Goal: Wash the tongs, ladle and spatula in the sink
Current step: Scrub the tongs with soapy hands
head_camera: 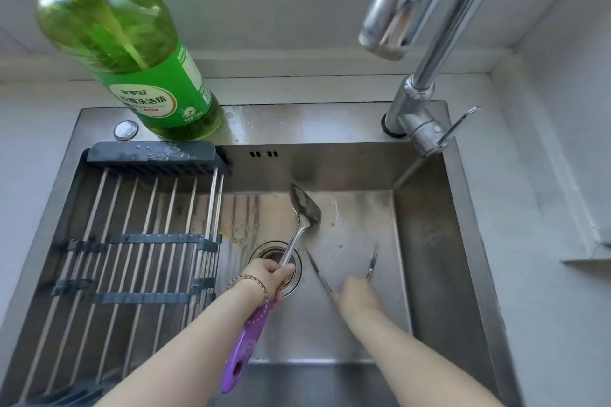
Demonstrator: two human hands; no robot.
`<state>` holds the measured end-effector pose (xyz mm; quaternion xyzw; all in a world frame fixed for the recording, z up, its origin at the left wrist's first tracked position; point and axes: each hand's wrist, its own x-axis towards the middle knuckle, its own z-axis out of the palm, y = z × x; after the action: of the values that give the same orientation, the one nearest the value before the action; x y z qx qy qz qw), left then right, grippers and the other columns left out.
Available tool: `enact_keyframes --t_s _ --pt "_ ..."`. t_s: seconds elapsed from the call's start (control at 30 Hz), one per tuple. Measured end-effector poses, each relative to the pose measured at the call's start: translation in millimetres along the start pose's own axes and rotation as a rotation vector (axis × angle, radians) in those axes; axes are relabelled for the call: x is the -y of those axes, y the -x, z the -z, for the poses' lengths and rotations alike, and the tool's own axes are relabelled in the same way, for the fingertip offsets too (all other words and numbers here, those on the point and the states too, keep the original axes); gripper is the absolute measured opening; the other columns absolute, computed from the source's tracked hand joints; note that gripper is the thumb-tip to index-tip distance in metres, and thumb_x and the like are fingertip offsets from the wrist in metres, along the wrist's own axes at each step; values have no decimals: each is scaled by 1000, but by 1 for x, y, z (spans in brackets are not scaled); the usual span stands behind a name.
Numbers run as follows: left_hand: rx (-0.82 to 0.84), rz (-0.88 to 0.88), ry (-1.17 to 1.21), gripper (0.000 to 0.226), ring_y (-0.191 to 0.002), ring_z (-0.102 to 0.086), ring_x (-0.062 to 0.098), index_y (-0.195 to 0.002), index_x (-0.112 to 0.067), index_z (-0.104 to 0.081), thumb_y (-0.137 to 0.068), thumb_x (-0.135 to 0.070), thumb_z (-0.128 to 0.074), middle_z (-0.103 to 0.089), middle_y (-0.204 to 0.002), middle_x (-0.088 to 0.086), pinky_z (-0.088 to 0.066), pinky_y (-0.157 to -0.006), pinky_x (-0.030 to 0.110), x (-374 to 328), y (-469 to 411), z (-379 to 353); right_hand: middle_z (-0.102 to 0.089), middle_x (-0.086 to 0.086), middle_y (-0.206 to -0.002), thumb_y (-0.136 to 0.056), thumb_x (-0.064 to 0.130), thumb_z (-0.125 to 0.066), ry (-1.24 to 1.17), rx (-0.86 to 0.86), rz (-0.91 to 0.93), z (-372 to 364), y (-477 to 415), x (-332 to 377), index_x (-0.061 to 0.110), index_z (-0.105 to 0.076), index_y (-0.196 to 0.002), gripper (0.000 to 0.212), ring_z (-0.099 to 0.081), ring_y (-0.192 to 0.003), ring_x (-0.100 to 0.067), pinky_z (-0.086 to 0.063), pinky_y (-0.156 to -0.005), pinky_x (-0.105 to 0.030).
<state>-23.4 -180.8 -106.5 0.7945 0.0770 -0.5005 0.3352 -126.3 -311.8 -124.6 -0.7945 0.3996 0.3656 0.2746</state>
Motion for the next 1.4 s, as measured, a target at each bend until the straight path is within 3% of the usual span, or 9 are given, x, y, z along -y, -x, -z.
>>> enact_keyframes --t_s 0.2,0.4,0.57,0.7,0.83,0.97,1.13,1.27,1.4 --pt "-26 -29 -113 23 -43 -44 19 -68 -13 -52 -77 -14 -73 -48 -43 -2 -42 -59 30 18 -22 -3 -60 -13 -126 -94 13 -42 172 52 75 -13 -6 -2 6 -58 -121 32 -56 -118 -28 -46 -93 -31" --pt "-31 -93 -571 33 -106 -60 27 -114 -7 -56 -82 -12 -62 -64 -113 11 -44 -87 27 12 -30 -18 -65 -9 -87 -88 21 -51 -82 -32 69 10 19 -26 18 -52 -68 21 -62 -85 -27 -40 -64 -26" --pt "-24 -85 -699 27 -95 -56 20 -113 -8 -56 -86 -8 -53 -61 -118 13 -43 -85 26 11 -32 -33 -50 3 -65 -87 24 -53 -145 -97 128 23 41 -33 22 -39 -59 31 -50 -69 -19 -28 -45 -14" --pt "-120 -93 -694 30 -115 -54 29 -118 -9 -53 -89 -16 -51 -53 -127 14 -42 -96 30 0 -9 -32 -46 8 -60 -87 24 -56 -253 -124 185 26 58 -25 23 -40 -59 32 -49 -65 -16 -30 -47 -14" --pt "-117 -334 -426 29 -109 -56 20 -119 -10 -56 -93 -19 -48 -58 -121 6 -40 -88 19 -32 55 -14 -48 7 -56 -90 24 -56 -464 -61 223 48 92 1 18 -48 -65 27 -45 -45 -1 -33 -45 -11" --pt "-18 -517 -78 11 -75 -57 -2 -98 -22 -58 -96 -24 -47 -59 -84 -15 -40 -58 0 -66 140 19 -53 -4 -58 -92 22 -53 -601 120 352 82 145 40 11 -52 -67 28 -44 -40 -6 -36 -43 -14" --pt "54 -492 23 25 -62 -60 11 -68 -21 -61 -92 -19 -53 -61 -67 -4 -55 -73 34 -87 204 67 -55 7 -50 -91 17 -51 -565 171 519 111 211 81 16 -54 -61 31 -48 -38 1 -39 -45 -11" --pt "-65 -519 25 31 -55 -55 7 -69 -14 -56 -96 -20 -44 -58 -62 -3 -50 -54 17 -94 228 106 -54 6 -46 -86 18 -61 -595 166 537 139 244 103 19 -60 -52 34 -46 -37 -2 -39 -45 -15" --pt "-100 -419 208 28 -36 -43 9 -76 -11 -51 -99 -22 -39 -47 -55 1 -44 -40 21 -98 234 142 -51 -3 -59 -91 12 -55 -885 98 448 183 247 142 4 -60 -74 19 -41 -38 -4 -31 -38 -11"
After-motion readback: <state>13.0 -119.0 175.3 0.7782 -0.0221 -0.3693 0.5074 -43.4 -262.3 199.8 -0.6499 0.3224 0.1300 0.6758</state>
